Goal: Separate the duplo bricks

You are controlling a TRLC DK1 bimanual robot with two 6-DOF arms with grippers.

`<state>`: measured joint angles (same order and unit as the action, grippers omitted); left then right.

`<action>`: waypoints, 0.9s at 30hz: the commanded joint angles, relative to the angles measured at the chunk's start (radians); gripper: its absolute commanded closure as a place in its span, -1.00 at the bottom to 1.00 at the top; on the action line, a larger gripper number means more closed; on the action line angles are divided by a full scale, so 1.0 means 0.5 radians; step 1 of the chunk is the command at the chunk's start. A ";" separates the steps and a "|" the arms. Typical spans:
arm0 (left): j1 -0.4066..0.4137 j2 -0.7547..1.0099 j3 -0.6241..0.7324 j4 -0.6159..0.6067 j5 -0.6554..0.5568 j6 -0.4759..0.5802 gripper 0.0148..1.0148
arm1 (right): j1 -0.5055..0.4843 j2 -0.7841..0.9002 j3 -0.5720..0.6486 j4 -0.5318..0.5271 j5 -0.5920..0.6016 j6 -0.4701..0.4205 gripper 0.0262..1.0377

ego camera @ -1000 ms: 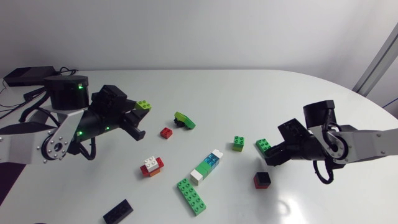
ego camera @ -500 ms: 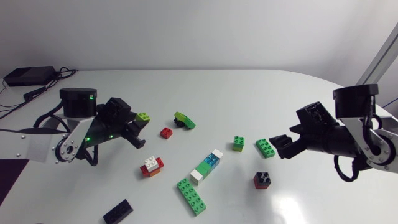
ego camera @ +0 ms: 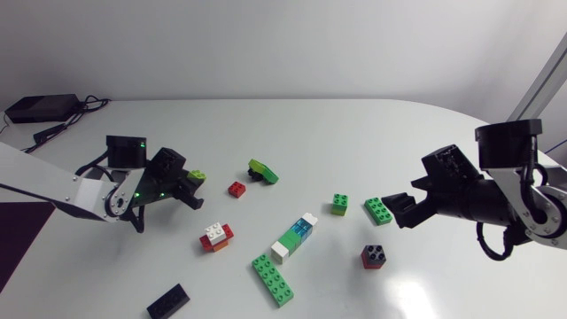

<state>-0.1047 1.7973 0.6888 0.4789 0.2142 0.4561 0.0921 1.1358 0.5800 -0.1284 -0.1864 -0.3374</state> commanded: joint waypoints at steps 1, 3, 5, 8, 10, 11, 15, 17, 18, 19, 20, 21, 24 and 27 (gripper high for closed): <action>0.013 0.124 0.061 0.048 0.026 -0.047 0.39 | 0.009 0.017 -0.049 -0.001 -0.008 0.015 -0.90; 0.013 0.182 0.083 0.064 0.026 -0.071 0.39 | 0.009 0.023 -0.053 0.011 -0.008 0.015 -0.90; 0.013 0.219 0.092 0.082 0.026 -0.084 0.39 | 0.015 0.029 -0.056 0.017 -0.008 0.015 -0.90; 0.013 0.237 0.086 0.101 0.026 -0.090 0.39 | 0.024 0.029 -0.053 0.021 -0.008 0.018 -0.90; 0.016 0.250 0.077 0.107 0.026 -0.090 0.38 | 0.024 0.029 -0.049 0.017 -0.008 0.018 -0.90; 0.028 0.253 0.071 0.110 0.026 -0.090 0.38 | 0.024 0.029 -0.046 0.021 -0.011 0.018 -0.90; 0.044 0.268 0.040 0.119 0.029 -0.081 0.29 | 0.037 0.035 -0.034 0.021 -0.008 0.018 -0.90; 0.056 0.271 0.025 0.119 0.041 -0.068 0.29 | 0.049 0.045 -0.019 0.021 -0.008 0.027 -0.90; 0.059 0.271 0.015 0.122 0.041 -0.068 0.29 | 0.058 0.048 -0.013 0.021 -0.008 0.031 -0.90; 0.062 0.271 0.009 0.125 0.044 -0.068 0.29 | 0.070 0.048 0.000 0.021 -0.008 0.034 -0.90; 0.062 0.271 -0.003 0.128 0.047 -0.065 0.29 | 0.083 0.051 0.009 0.017 -0.008 0.040 -0.90; 0.062 0.271 -0.018 0.137 0.053 -0.065 0.29 | 0.092 0.051 0.021 0.011 -0.008 0.049 -0.90; 0.065 0.274 -0.049 0.153 0.059 -0.065 0.29 | 0.129 0.051 0.058 -0.001 0.005 0.064 -0.90; 0.065 0.268 -0.071 0.153 0.072 -0.065 0.29 | 0.150 0.051 0.089 -0.026 0.014 0.074 -0.90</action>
<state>-0.0792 1.9114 0.6849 0.5549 0.2363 0.4286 0.1577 1.1492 0.5991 -0.1291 -0.1825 -0.3244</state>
